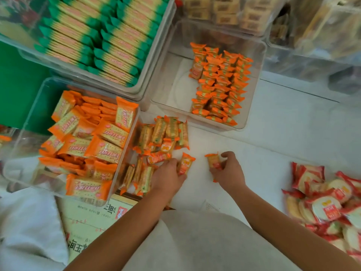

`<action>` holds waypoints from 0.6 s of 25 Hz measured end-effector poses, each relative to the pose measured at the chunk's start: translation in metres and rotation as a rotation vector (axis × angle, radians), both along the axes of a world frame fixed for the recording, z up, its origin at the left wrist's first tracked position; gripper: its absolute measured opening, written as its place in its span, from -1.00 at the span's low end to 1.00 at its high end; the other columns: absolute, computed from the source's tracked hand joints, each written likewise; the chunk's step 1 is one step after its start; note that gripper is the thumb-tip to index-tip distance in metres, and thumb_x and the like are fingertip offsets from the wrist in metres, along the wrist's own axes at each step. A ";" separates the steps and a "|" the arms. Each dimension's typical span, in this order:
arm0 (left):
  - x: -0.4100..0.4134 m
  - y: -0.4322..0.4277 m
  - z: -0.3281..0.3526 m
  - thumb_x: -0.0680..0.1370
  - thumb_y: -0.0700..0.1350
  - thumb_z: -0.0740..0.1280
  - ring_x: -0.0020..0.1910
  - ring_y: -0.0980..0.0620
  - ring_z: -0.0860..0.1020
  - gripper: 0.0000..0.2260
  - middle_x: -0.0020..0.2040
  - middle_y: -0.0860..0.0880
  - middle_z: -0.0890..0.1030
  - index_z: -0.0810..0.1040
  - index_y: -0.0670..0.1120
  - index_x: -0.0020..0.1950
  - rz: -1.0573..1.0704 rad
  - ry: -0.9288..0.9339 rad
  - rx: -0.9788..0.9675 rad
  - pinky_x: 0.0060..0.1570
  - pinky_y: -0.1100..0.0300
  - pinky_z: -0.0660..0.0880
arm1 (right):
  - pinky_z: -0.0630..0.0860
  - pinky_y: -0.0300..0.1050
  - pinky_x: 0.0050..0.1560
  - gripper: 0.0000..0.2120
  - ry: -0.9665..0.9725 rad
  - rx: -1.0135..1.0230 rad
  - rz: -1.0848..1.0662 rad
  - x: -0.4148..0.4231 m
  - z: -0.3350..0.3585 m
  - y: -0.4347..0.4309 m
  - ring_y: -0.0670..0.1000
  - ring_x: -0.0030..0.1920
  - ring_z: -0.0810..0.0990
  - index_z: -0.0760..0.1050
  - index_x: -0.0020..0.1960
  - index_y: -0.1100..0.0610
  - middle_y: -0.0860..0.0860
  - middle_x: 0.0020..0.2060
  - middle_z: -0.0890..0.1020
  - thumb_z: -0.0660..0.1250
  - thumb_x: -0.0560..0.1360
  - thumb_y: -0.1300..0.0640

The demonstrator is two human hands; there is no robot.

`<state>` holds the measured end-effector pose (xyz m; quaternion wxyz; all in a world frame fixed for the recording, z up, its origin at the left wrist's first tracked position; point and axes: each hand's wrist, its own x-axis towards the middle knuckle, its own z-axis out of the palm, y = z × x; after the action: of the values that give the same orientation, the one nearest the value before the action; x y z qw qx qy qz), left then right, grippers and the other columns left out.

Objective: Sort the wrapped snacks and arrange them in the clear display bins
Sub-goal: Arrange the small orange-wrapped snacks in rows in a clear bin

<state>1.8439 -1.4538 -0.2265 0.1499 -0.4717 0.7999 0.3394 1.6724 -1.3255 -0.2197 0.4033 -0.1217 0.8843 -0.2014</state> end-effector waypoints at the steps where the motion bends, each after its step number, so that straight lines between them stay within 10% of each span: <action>1: 0.000 0.001 0.003 0.43 0.20 0.48 -0.06 -0.03 0.61 -0.69 -0.08 0.06 0.61 0.56 0.03 -0.01 0.050 0.041 0.050 -0.18 0.05 0.52 | 0.58 -0.07 -0.34 -0.58 -0.069 -0.025 -0.073 0.002 0.003 0.001 0.02 -0.23 0.66 0.40 0.29 0.01 -0.01 -0.05 0.57 0.48 0.50 0.13; 6: 0.009 0.004 0.045 0.40 0.25 0.51 -0.33 0.01 0.59 -0.75 -0.38 0.11 0.54 0.61 0.11 -0.17 0.367 0.432 0.333 -0.23 -0.12 0.64 | 0.72 0.06 -0.10 -0.74 -0.303 -0.287 -0.303 0.015 0.046 0.008 0.11 -0.14 0.72 0.57 0.20 0.06 0.12 -0.03 0.66 0.48 0.54 0.15; 15: 0.035 0.041 0.135 0.54 -0.02 0.51 -0.15 -0.16 0.65 -0.77 -0.08 0.01 0.65 0.59 0.25 0.11 0.408 0.647 0.434 -0.09 -0.07 0.64 | 0.71 -0.01 -0.11 -0.56 -0.295 -0.472 -0.084 0.032 0.139 0.032 0.09 -0.15 0.73 0.52 0.36 -0.06 0.08 0.07 0.60 0.40 0.56 0.28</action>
<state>1.8787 -1.4126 -0.0918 -0.0828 -0.4472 0.6061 0.6526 1.7039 -1.2933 -0.0808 0.4795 -0.1451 0.7488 -0.4339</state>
